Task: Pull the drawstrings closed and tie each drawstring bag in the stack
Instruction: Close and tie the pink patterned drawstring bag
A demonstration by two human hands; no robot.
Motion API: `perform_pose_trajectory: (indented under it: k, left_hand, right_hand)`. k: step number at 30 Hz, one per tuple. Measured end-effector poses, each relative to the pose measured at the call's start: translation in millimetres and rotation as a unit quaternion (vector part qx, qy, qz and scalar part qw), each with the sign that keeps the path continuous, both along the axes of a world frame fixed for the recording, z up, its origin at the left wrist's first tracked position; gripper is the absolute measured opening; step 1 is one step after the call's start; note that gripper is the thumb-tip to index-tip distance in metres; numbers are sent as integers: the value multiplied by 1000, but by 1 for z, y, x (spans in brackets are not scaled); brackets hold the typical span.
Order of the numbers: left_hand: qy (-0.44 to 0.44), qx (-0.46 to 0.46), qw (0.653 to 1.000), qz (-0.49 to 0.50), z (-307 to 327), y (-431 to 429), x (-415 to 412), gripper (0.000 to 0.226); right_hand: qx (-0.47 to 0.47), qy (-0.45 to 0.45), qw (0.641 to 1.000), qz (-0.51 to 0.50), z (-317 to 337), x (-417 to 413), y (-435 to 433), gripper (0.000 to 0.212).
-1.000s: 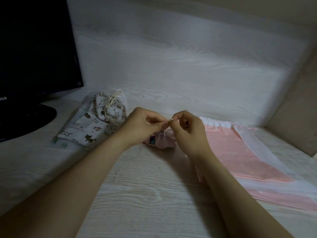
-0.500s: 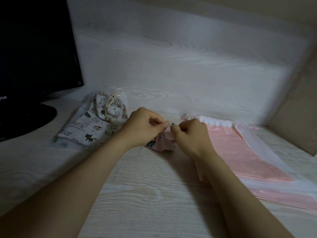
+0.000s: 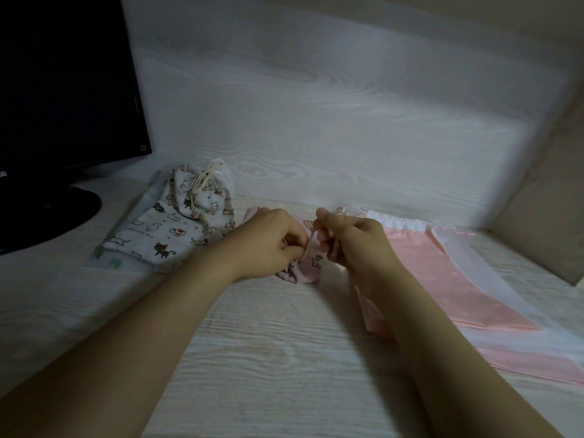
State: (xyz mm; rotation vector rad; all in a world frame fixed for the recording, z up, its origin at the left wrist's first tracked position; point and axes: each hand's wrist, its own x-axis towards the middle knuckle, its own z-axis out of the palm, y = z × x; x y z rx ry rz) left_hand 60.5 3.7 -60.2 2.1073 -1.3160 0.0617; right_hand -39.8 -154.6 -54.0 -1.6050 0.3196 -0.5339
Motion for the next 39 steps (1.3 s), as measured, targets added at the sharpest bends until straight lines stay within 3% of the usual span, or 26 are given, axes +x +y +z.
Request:
perform_pose_trajectory:
  k: [4,16,20,23,25,28,32,39]
  left_hand:
    - [18,-13,1000,-5,-2,0,3,14]
    - [103,-35,994,-1,1,2,3,9]
    - [155,-51,987,-3,0,2,3,9]
    - [184,-77,980,2,-4,1,7,10]
    - [178,-79,981,15,-6,1,11,13]
    - [216,-75,973,13,-5,2,13,15]
    - [246,-94,964,20,-2,2,10,13]
    - [254,-70,965,8,0,2,11,12]
  right_hand:
    - [106,34,994,20,-1,2,-2,26]
    - [121,-12,992,37,-5,6,-4,26]
    - [-110,-49,993,-23,-9,6,-6,28]
    - [-321,-40,946,-29,-10,4,-4,20]
    - [-398,-31,917,-12,-10,1,-1,23]
    - [-437,-30,899,18,-9,-1,1,25]
    - [-467,-31,883,-26,-8,0,-2,26]
    - [-535,-31,844,-12,-8,2,4,14]
